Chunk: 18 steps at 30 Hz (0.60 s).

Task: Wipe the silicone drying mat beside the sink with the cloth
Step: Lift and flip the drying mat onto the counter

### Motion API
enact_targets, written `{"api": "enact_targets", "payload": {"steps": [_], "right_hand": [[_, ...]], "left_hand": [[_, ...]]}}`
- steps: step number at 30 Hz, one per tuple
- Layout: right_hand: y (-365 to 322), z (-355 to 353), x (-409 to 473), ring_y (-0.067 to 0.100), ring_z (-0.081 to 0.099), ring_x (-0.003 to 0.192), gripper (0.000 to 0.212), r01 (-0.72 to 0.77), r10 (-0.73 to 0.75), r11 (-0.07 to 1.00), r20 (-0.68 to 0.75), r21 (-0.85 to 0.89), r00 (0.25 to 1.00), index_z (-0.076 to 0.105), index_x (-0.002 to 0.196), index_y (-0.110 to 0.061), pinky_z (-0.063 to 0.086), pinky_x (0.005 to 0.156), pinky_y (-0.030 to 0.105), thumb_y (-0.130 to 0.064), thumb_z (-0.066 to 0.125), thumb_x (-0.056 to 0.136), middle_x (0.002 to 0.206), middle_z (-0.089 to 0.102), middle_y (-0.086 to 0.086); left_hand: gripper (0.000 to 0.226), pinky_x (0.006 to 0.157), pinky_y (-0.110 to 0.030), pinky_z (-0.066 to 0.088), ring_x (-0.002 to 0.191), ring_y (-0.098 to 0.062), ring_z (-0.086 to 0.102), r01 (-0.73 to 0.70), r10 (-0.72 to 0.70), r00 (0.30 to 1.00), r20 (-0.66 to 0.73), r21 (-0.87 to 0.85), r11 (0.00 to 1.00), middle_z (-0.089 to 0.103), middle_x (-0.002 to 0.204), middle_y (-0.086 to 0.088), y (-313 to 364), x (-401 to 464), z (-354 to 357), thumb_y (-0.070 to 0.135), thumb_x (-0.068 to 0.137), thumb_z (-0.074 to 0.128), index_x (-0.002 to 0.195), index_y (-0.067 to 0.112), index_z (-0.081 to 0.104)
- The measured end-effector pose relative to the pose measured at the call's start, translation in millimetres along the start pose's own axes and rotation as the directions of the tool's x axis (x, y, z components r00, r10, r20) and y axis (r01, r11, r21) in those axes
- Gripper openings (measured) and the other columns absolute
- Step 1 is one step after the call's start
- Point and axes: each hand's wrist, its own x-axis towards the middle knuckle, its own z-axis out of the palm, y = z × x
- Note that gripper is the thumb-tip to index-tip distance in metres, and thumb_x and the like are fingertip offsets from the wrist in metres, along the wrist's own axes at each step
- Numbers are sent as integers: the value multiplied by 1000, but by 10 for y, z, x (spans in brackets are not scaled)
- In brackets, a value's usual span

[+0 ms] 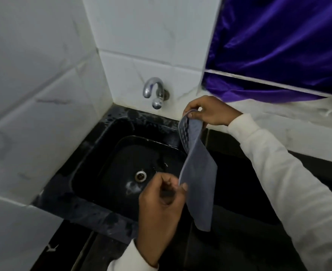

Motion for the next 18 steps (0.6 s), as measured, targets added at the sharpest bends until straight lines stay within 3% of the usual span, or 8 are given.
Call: {"api": "enact_targets", "payload": {"steps": [2,4,8,11,15,18], "right_hand": [[-190,-15,171,18,68,78,14,-33,35,998,-24,58,999,72,95,-18,57,63,26,-9,63,91,98,69,1],[-282,-103,236,21,69,77,14,-32,32,999,-57,11,998,71,94,-18,58,65,36,-8,62,90,95,69,2],[-370,-354,120,18,66,87,14,-77,54,987,-155,-143,986,72,91,-17,48,72,30,-9,62,87,91,71,1],[-305,-464,-67,23,64,82,11,-199,174,978,-285,-62,943,71,92,-8,47,69,32,-11,60,90,88,70,9],[-64,-441,-182,26,61,78,22,-357,344,933,-403,45,848,69,93,-6,43,62,32,-25,57,94,85,67,12],[125,-303,-230,29,62,82,27,-453,451,886,-401,95,797,69,91,-6,44,69,33,-30,57,94,87,67,12]], "left_hand": [[14,58,-17,44,61,-6,57,-42,41,999,-32,-25,999,61,73,2,122,75,-74,11,87,70,80,16,58],[13,56,-16,43,59,-9,55,-98,97,995,-27,-26,995,59,74,3,215,124,-54,16,89,68,82,15,57],[17,56,-28,49,64,-11,58,-213,212,977,19,27,977,57,78,5,286,153,145,27,92,65,84,17,54],[17,62,-36,50,69,-15,57,-287,277,949,147,52,956,54,82,4,341,100,357,35,96,57,88,21,50],[15,65,-34,45,76,-15,50,-433,397,878,268,91,897,52,86,2,398,73,609,32,99,51,93,18,50],[11,62,-27,38,75,-12,45,-479,418,847,327,129,868,49,84,1,363,56,728,27,97,50,92,17,48]]}}
